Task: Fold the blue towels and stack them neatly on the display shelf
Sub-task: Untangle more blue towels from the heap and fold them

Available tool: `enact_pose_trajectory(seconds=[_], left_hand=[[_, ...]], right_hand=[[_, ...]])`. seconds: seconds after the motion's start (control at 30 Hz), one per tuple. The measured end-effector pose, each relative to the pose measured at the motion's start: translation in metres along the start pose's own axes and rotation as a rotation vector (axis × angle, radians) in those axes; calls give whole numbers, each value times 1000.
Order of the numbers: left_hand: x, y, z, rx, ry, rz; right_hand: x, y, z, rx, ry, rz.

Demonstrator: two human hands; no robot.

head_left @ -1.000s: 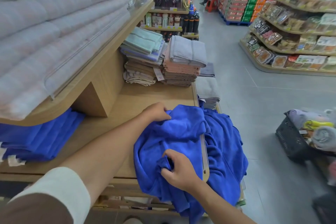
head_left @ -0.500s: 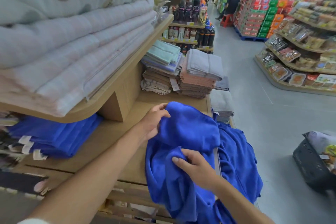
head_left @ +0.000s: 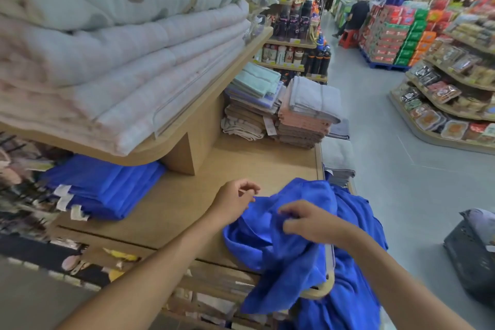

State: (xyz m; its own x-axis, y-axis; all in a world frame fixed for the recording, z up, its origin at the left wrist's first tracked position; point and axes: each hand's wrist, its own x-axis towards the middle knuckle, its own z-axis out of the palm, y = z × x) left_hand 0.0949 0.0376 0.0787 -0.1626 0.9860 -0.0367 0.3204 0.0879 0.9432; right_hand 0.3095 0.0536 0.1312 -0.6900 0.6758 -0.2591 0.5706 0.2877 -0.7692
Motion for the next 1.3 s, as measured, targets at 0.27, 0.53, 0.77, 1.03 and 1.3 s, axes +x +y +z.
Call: enact_pose_trajectory(seconds=[0.27,0.53,0.77,1.03,1.3], left_hand=[[-25,-43,4,664,-339,510],[-16,-33,53,925,-399,647],[-12,-29,68,971,-329,514],[-8,-13,60,4,-28,-84],[-33,21,22,-422,-126,-164]], right_hand=[[-43,37,26,167,-266,227],[-52,52,40,391,-42,409],[-56,53,45,436,-13,100],[-43,48,43,446,201,-17],[9,5,25,332,592,-111]])
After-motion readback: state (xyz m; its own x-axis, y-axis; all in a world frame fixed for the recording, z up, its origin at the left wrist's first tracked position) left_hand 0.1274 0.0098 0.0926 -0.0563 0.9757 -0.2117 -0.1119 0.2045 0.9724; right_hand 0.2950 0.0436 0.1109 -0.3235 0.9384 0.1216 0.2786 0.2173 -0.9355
